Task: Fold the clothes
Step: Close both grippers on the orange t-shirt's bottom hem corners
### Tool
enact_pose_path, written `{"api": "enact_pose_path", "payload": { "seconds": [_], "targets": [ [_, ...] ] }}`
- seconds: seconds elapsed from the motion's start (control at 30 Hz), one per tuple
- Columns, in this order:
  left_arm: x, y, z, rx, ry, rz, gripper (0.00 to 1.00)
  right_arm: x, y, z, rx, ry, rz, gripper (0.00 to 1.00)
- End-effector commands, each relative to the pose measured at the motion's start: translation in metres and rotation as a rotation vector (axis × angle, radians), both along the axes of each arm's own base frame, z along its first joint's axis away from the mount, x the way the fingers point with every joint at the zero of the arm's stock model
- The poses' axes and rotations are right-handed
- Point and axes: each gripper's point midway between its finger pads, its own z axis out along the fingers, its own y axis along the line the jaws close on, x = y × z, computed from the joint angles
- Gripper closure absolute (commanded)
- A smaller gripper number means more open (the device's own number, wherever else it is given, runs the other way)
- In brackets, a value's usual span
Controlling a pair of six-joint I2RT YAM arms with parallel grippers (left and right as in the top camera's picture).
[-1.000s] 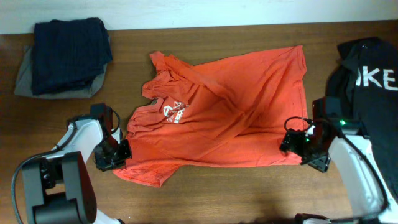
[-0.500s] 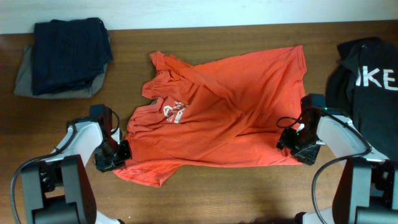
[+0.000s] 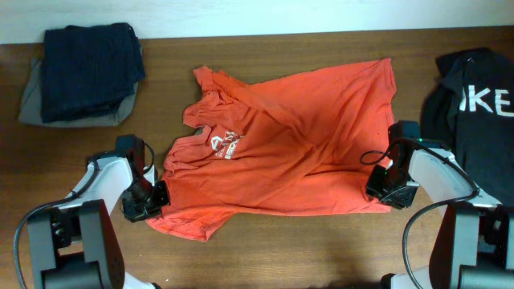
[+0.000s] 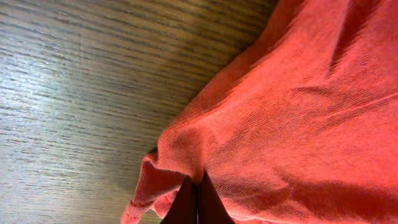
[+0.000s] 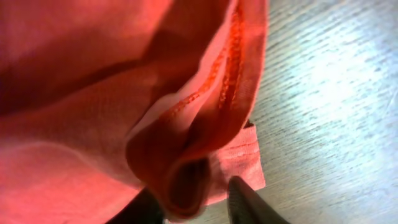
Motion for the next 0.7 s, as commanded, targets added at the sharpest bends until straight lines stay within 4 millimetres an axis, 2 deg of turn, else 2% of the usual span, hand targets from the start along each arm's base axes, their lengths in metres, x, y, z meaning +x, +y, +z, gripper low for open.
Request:
{"api": "enact_pose_path", "payload": {
  "seconds": [0.0,0.1,0.2,0.23,0.47,0.67],
  "targets": [
    [-0.006,-0.006,-0.017,-0.029,0.022,0.01,0.99,0.0,-0.005,-0.001,-0.034,0.002,0.001,0.7],
    [-0.006,-0.006,-0.017,-0.029,0.021,0.01,0.99,0.003,-0.006,0.0,-0.04,-0.007,0.001,0.74],
    [-0.004,-0.005,-0.015,-0.029,0.019,0.01,0.99,0.007,-0.006,0.005,-0.041,-0.013,0.001,0.93],
    [-0.003,-0.005,-0.013,-0.029,0.019,0.01,0.99,0.008,-0.007,0.008,-0.041,-0.013,0.0,0.96],
    [0.011,-0.003,0.012,-0.027,0.009,0.01,0.99,0.02,-0.017,0.044,-0.091,0.0,0.0,0.97],
    [0.019,-0.002,0.035,-0.023,-0.021,0.009,0.99,0.01,-0.044,0.089,-0.255,0.059,-0.068,0.96]
  ]
}}
